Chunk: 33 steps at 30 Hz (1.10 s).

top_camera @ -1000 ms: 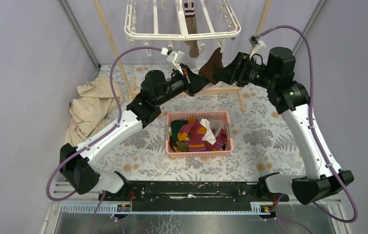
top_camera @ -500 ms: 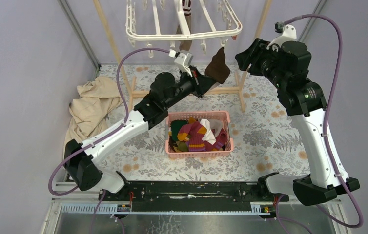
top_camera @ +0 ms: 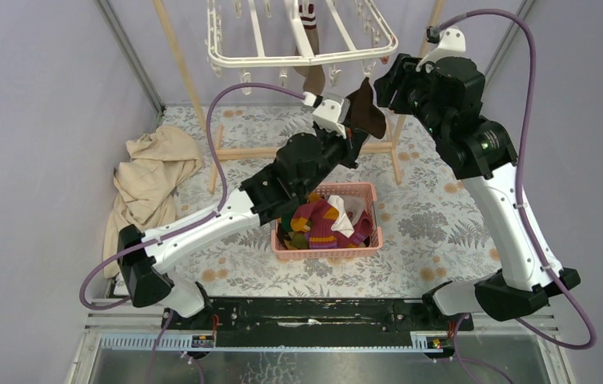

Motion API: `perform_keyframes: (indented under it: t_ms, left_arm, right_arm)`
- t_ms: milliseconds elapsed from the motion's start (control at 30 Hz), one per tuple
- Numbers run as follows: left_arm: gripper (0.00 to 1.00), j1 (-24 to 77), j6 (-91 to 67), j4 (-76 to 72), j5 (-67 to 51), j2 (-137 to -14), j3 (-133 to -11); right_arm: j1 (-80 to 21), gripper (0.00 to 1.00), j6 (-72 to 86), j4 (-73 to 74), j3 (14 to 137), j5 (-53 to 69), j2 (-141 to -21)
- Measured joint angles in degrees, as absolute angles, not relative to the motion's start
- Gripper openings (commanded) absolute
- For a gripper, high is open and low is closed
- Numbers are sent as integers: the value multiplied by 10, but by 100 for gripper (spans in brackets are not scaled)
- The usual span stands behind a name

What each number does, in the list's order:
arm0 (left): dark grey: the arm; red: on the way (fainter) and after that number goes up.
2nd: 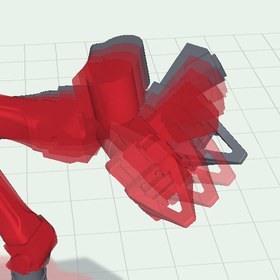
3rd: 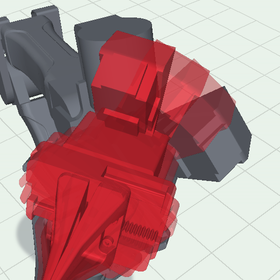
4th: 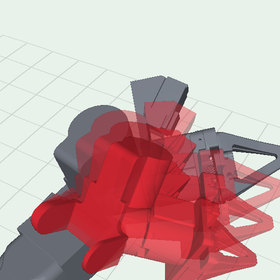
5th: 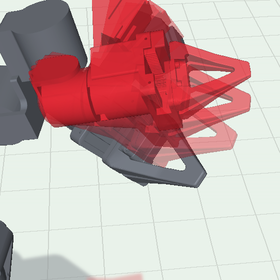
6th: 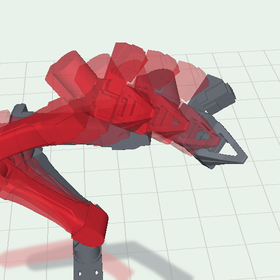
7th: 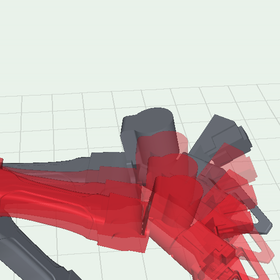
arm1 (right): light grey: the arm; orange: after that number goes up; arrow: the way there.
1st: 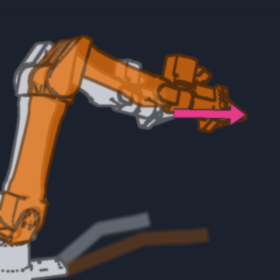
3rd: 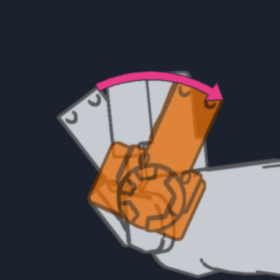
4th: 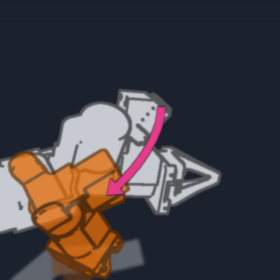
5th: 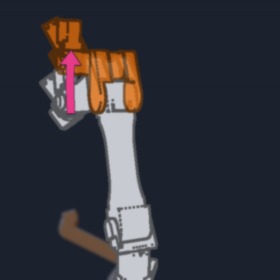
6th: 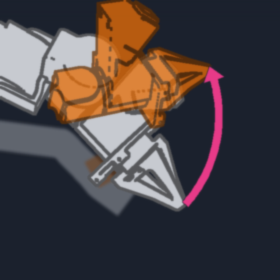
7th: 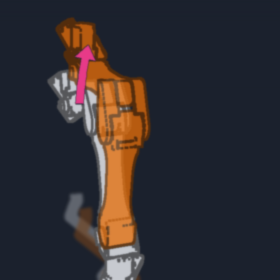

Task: Remove the socks clipped to the hanger
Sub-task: Remove the sock from the hanger.

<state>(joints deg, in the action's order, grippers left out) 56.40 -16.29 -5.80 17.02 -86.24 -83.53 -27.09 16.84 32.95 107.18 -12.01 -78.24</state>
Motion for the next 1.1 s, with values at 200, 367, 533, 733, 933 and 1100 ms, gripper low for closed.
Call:
perform_keyframes:
  t_ms: [200,367,533,733,933,1100]
  left_arm:
    - [0,605,-105,-45,263,-882,-862]
    - [0,632,-62,-41,319,-902,-888]
    - [0,653,-23,-36,364,-916,-902]
    - [0,665,3,-30,387,-923,-919]
    - [0,668,13,-29,392,-925,-929]
    - [0,668,15,-27,392,-926,-929]
  right_arm:
    - [-289,59,149,344,1124,-139,-818]
    - [-298,59,139,359,1168,-145,-849]
    - [-308,61,135,368,1189,-156,-872]
    - [-327,62,128,371,1191,-175,-888]
    - [-349,64,112,370,1198,-211,-905]
    - [-355,64,97,369,1201,-245,-915]
